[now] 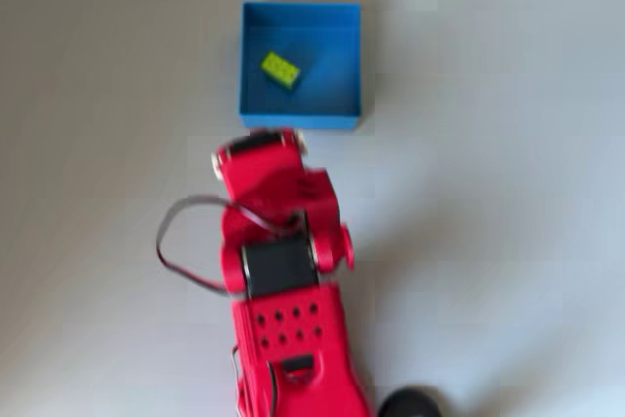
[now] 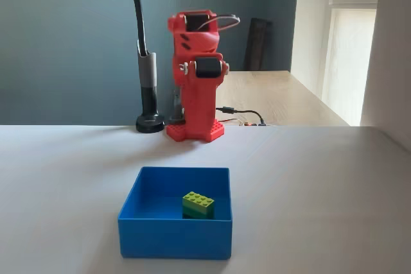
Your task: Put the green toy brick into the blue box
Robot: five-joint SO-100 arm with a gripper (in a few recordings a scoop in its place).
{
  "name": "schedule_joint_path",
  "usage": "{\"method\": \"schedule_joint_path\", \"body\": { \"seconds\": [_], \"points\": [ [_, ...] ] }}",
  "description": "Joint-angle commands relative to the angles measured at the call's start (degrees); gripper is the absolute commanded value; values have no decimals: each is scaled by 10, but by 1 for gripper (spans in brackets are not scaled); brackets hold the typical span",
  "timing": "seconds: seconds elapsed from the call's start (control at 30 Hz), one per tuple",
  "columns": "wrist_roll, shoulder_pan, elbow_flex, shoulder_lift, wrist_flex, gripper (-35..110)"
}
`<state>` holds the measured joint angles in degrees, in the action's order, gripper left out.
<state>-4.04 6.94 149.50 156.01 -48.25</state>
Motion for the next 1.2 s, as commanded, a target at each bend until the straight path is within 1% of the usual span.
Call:
{"method": "schedule_joint_path", "body": {
  "seconds": [0.0, 0.17, 0.4, 0.57, 1.17],
  "points": [
    [-16, -9, 102, 128, 13, 0],
    [-25, -25, 208, 243, 14, 0],
    [-31, -43, 276, 324, 14, 0],
    [-30, -47, 300, 332, 16, 0],
    [-26, -51, 300, 332, 4, 0]
  ]
}}
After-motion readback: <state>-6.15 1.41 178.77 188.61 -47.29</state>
